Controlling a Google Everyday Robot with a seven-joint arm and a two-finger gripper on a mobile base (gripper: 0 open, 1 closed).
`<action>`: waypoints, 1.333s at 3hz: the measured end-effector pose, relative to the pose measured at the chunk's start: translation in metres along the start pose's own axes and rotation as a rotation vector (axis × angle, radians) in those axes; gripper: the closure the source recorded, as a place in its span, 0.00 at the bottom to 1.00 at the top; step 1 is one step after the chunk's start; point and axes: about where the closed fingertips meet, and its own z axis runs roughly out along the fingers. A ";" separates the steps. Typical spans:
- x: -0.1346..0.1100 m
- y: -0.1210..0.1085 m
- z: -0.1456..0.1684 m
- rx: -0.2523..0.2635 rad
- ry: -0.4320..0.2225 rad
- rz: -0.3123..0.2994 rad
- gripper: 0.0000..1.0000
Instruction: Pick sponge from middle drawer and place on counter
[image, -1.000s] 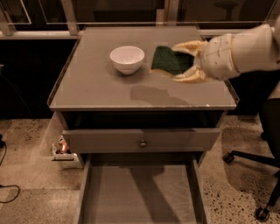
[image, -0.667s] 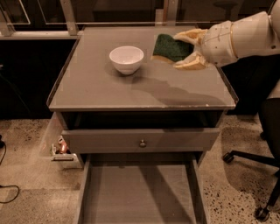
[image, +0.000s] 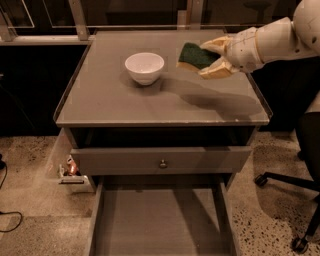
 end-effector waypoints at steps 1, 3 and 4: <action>0.030 0.007 0.012 -0.047 0.094 0.096 1.00; 0.064 0.022 0.033 -0.133 0.204 0.191 1.00; 0.064 0.022 0.033 -0.135 0.205 0.192 0.81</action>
Offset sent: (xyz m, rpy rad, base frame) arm 0.0104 -0.0288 -0.0794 -0.1526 0.3032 -0.1555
